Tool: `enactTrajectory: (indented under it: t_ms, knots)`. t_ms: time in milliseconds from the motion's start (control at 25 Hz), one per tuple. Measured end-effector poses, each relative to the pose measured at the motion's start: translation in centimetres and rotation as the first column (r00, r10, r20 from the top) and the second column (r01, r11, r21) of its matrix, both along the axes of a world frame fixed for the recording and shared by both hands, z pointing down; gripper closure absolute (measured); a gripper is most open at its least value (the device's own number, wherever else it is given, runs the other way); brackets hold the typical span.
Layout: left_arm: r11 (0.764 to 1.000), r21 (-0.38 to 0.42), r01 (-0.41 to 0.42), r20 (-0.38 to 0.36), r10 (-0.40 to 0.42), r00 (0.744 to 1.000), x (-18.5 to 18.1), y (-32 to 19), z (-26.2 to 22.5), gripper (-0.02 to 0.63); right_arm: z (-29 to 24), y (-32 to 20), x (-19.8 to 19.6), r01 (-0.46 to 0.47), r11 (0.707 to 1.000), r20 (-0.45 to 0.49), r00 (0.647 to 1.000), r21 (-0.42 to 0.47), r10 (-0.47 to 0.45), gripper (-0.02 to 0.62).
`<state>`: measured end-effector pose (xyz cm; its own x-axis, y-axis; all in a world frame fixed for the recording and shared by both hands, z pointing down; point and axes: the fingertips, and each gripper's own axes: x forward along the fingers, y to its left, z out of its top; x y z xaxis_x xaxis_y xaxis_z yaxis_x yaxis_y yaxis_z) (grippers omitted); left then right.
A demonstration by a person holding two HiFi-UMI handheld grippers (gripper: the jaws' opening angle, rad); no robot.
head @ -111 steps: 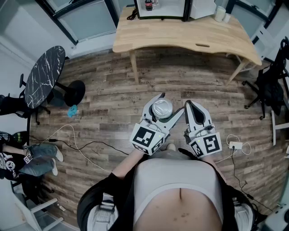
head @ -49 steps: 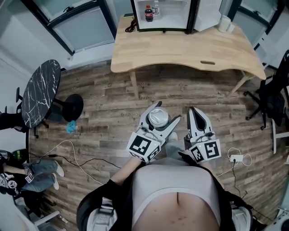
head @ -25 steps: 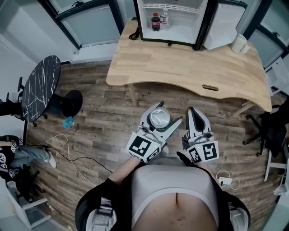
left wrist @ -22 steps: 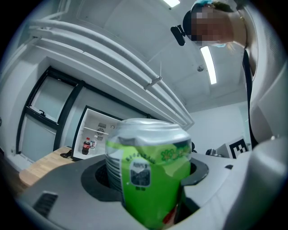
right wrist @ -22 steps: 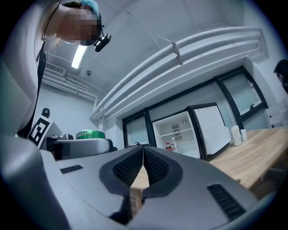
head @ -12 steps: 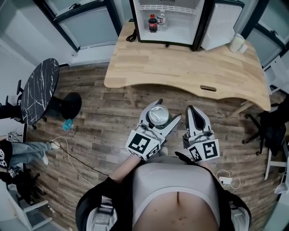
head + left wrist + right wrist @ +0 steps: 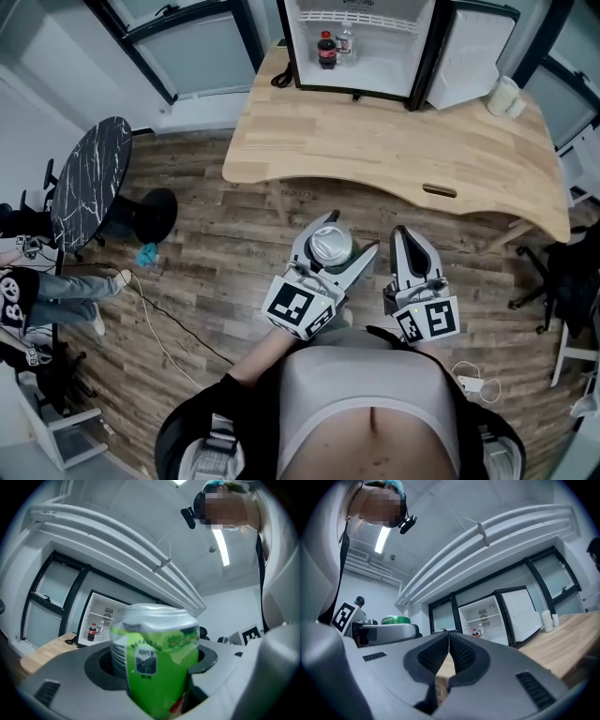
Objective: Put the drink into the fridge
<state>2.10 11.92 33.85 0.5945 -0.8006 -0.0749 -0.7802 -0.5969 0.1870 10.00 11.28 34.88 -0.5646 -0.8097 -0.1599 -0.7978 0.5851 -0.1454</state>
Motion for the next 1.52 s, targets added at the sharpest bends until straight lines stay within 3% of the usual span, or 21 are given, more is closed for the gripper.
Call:
enactTrajectory:
  t_ms: [640, 1200, 1520]
  knots:
    - [0.998, 0.029, -0.053, 0.001, 0.053, 0.999, 1.6, -7.9, 0.5, 0.258, -0.1, -7.2, 1.8, -0.056, 0.998, -0.014, 0.998, 0.037, 0.056, 0.568]
    - [0.993, 0.020, -0.114, 0.005, 0.114, 0.994, 0.4, -21.6, 0.2, 0.258, -0.7, -20.3, 1.4, -0.135, 0.991, -0.006, 0.991, 0.026, 0.135, 0.568]
    - [0.990, 0.018, -0.140, 0.020, 0.140, 0.990, -1.3, -28.1, -0.1, 0.258, -0.9, -27.1, -0.8, -0.144, 0.989, -0.010, 0.990, 0.022, 0.144, 0.568]
